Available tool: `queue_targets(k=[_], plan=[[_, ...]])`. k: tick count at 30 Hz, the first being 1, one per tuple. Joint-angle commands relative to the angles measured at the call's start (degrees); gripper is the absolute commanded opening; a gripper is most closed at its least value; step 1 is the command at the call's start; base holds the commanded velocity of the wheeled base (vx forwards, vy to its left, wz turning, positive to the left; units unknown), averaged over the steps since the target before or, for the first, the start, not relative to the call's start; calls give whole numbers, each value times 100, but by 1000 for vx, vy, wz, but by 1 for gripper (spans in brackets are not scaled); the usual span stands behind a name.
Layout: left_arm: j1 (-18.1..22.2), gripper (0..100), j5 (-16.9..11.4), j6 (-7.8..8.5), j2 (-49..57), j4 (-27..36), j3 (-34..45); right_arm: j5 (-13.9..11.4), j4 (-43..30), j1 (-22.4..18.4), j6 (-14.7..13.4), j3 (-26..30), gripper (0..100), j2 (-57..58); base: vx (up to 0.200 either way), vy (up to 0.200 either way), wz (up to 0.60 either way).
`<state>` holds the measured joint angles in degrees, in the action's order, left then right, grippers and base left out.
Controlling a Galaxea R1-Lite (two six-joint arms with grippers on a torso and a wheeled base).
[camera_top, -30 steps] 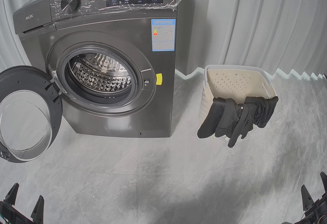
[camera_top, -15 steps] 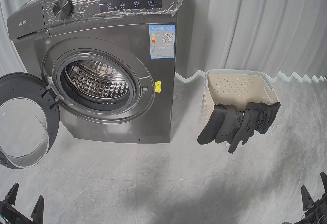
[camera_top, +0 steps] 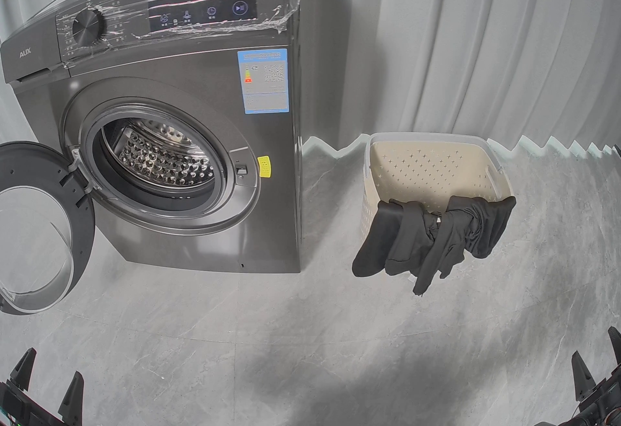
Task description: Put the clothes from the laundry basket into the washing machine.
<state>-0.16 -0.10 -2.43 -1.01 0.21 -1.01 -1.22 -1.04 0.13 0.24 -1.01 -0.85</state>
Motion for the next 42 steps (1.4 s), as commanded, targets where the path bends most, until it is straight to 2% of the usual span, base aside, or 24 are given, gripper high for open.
queue_targets(k=[1, 14, 23, 42], plan=[[-2, 100, 1, -4, 101, -3, 84, -1, -2, 4, 2, 66, 100, 85, 0, -200, 0], [-2, 100, 1, -4, 101, -3, 84, -1, -2, 4, 2, 66, 100, 85, 0, -200, 0], [-2, 100, 1, -4, 101, -3, 84, -1, -2, 4, 2, 66, 100, 85, 0, 0, 0], [-2, 100, 1, -4, 101, -3, 84, -1, -2, 4, 2, 66, 100, 85, 0, -200, 0]])
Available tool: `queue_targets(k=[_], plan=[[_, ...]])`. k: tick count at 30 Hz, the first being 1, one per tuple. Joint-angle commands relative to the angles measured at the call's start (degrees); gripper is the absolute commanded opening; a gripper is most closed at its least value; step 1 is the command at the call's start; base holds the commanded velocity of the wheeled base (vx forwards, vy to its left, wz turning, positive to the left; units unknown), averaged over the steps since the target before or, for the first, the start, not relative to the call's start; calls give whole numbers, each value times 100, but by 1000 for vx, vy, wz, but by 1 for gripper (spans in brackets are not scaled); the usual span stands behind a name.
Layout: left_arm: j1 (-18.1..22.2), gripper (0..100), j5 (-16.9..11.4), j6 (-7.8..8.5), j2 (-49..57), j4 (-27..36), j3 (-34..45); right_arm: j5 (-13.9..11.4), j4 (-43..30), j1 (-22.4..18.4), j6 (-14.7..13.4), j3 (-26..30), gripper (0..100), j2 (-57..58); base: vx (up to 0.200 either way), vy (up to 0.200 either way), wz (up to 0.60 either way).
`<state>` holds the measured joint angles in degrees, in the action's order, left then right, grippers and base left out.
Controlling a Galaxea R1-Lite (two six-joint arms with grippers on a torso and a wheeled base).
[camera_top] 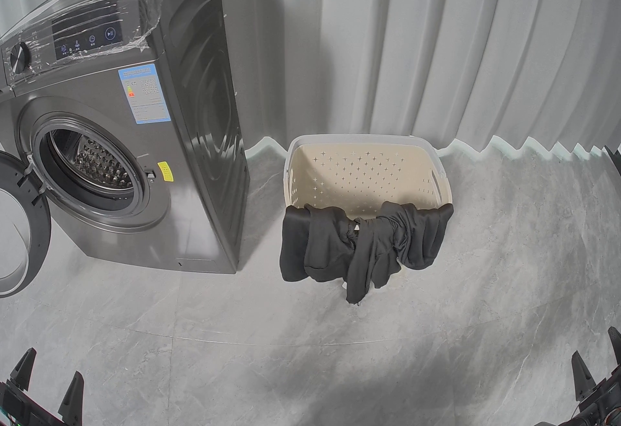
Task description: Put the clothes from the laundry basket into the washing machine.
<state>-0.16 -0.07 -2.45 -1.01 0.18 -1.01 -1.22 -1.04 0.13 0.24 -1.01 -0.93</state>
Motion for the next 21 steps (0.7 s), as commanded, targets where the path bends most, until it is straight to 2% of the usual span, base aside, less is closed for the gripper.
queue_targets(k=[1, 2, 11, 17, 21], plan=[[-2, 100, -1, -1, 101, -1, 84, -1, -2, 4, 2, 66, 100, 93, 0, -200, 0], [-2, 100, -1, -1, 101, -1, 84, -1, -2, 4, 2, 66, 100, 93, 0, -200, 0], [-2, 100, -1, -1, 101, -1, 84, -1, -2, 4, 2, 66, 100, 93, 0, 0, 0], [-2, 100, -1, -1, 101, -1, 84, -1, -2, 4, 2, 66, 100, 93, 200, 0, 0], [-2, 100, -1, -1, 101, -1, 84, -1, -2, 4, 2, 66, 100, 93, 0, 0, 0]])
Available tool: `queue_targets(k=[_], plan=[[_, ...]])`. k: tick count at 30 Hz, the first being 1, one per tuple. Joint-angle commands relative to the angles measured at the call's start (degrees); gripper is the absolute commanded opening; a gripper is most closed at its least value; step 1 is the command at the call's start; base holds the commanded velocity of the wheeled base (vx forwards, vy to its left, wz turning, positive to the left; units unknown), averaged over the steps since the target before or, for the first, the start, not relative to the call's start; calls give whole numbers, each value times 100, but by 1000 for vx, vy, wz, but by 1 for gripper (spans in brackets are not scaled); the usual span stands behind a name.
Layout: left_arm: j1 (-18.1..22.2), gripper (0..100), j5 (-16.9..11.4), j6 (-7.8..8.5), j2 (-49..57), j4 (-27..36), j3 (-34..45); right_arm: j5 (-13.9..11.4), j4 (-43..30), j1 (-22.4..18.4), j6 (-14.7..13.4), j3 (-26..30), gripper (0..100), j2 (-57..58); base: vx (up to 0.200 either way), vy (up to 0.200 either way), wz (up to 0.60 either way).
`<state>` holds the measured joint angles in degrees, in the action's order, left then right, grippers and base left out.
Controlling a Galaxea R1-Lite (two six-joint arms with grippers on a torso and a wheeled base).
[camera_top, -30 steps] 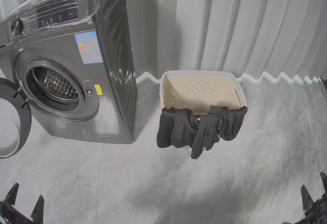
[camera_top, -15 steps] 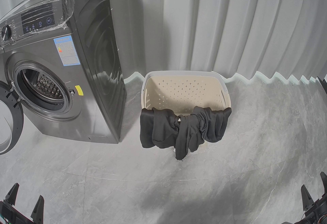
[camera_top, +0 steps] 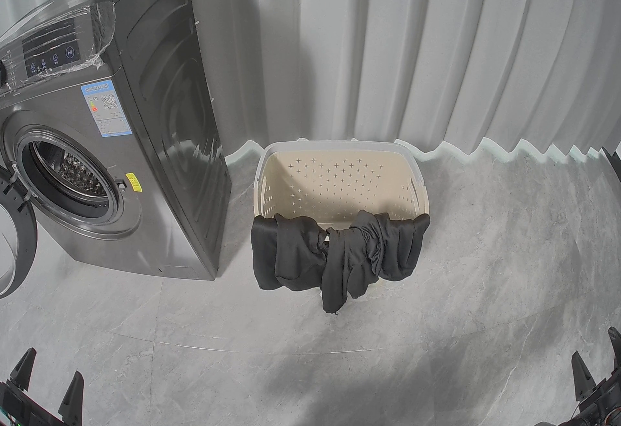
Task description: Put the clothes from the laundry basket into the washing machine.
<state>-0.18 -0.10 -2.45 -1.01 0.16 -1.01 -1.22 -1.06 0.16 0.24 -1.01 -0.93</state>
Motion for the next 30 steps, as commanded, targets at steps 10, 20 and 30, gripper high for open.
queue_targets(k=[10, 20, 30], plan=[[1, 100, 1, -1, 101, 2, 84, -1, 1, 2, 2, 66, 100, 93, 0, -40, 0], [1, 100, 1, -1, 101, 2, 84, -1, 1, 2, 2, 66, 100, 93, 0, -80, 0], [1, 100, 1, -1, 101, 2, 84, -1, 1, 2, 2, 66, 100, 93, 20, 0, 0]])
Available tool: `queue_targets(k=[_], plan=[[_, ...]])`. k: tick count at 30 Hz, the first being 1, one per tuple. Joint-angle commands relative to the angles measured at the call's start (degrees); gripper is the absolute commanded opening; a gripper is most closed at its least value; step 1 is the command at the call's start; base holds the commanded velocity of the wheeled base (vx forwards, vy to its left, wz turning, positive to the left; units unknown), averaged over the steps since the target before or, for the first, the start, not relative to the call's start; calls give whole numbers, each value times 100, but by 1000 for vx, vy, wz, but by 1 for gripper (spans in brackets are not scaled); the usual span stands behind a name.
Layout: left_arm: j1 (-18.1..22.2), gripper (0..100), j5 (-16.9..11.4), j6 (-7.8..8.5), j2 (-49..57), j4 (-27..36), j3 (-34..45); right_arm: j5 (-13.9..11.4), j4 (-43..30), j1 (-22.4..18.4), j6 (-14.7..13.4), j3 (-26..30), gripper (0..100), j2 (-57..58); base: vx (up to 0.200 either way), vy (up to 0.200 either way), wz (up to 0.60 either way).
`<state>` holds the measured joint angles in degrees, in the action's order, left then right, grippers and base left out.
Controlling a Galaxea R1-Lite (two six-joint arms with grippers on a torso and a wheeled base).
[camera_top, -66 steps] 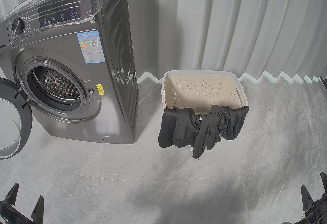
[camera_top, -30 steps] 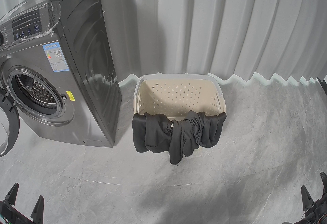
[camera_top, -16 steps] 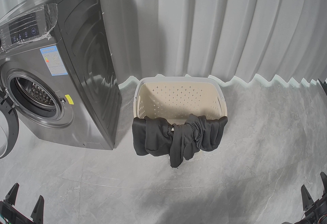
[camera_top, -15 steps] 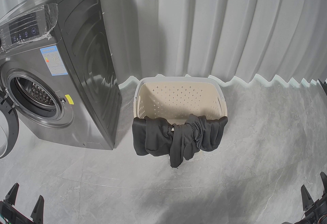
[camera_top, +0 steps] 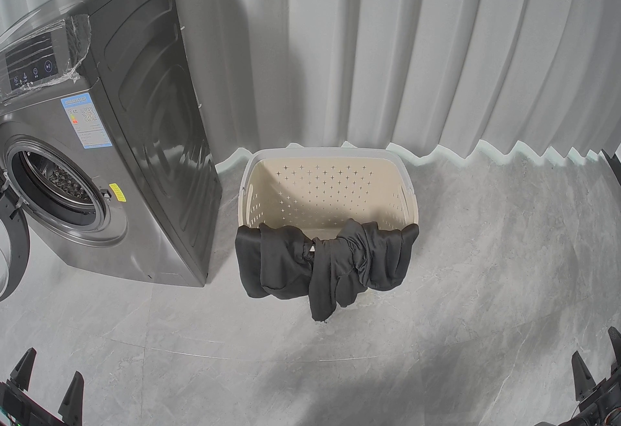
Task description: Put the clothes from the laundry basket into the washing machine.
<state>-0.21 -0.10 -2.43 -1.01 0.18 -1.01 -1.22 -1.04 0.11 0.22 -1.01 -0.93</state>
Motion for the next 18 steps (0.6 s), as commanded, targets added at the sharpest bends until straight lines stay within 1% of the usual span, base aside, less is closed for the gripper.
queue_targets(k=[1, 11, 18], plan=[[3, 100, 1, -4, 101, -1, 84, -1, -2, 7, 4, 66, 100, 93, 200, 0, 0], [3, 100, 1, -4, 101, -1, 84, -1, -2, 7, 4, 66, 100, 93, 200, 0, 0], [3, 100, 1, -4, 101, -1, 84, -1, -2, 7, 4, 66, 100, 93, 0, 0, 0]])
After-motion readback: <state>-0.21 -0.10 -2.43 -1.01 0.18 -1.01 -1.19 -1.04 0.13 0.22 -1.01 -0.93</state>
